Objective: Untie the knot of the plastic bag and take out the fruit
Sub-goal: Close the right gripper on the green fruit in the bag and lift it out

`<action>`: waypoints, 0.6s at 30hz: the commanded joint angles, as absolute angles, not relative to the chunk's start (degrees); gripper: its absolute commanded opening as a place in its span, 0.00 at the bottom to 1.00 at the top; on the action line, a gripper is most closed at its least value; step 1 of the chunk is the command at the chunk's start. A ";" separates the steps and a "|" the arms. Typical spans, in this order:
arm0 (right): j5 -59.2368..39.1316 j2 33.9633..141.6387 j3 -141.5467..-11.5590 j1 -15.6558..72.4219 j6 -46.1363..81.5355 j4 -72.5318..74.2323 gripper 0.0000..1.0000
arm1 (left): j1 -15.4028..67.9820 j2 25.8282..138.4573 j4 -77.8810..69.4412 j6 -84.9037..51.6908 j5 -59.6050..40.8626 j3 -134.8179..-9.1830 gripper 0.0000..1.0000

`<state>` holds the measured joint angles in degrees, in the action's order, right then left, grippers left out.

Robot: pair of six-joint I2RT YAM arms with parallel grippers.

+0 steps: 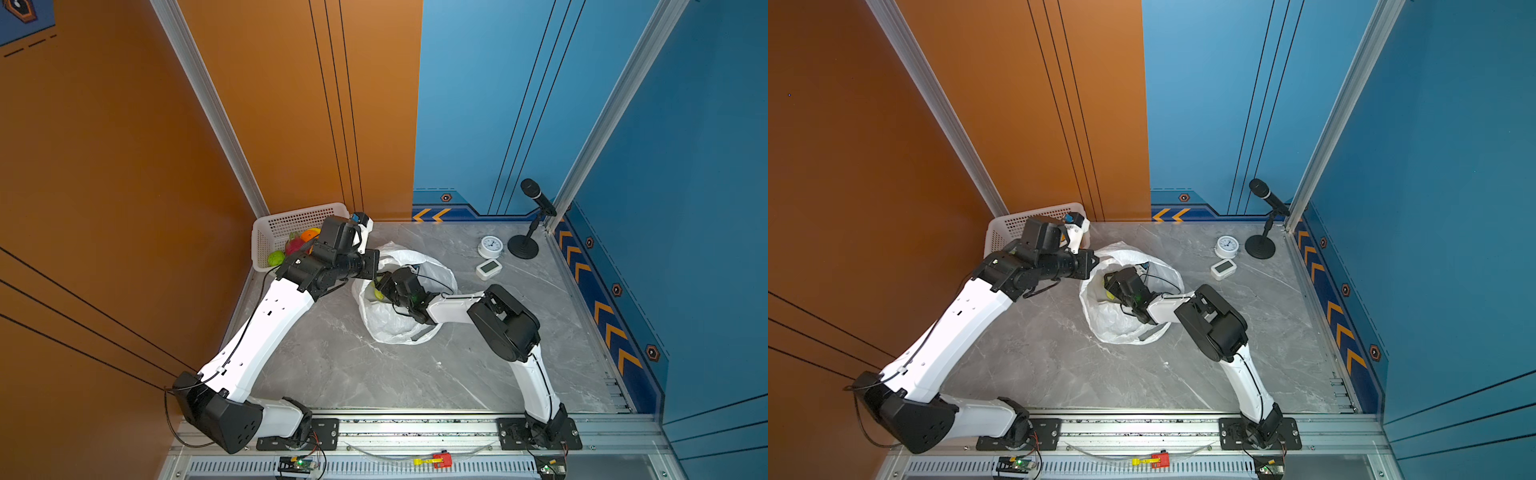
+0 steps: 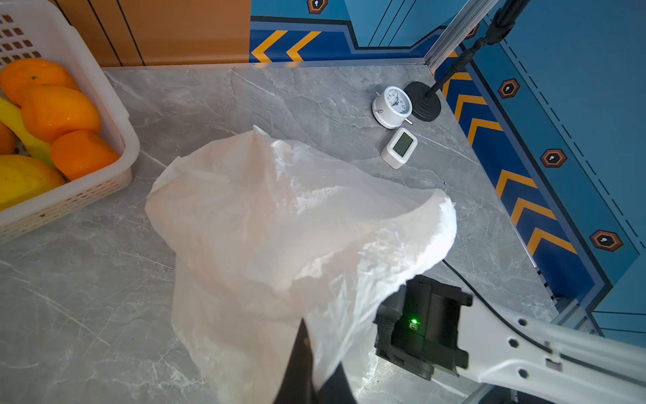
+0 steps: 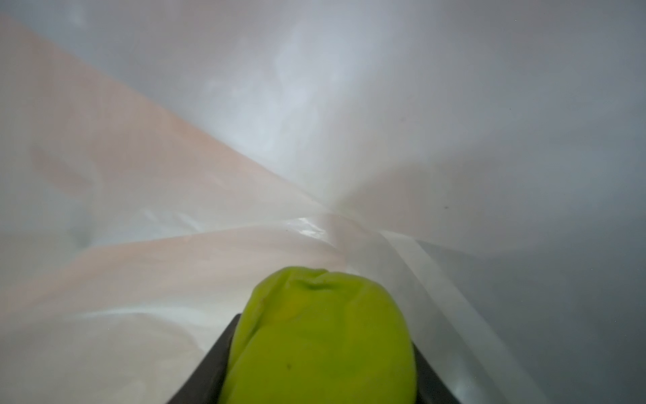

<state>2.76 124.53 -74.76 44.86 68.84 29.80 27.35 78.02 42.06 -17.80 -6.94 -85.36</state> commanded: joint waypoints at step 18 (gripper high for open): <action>-1.12 104.34 -59.48 47.23 61.00 30.93 0.38 | 27.95 86.70 43.71 -19.98 0.00 -91.87 0.06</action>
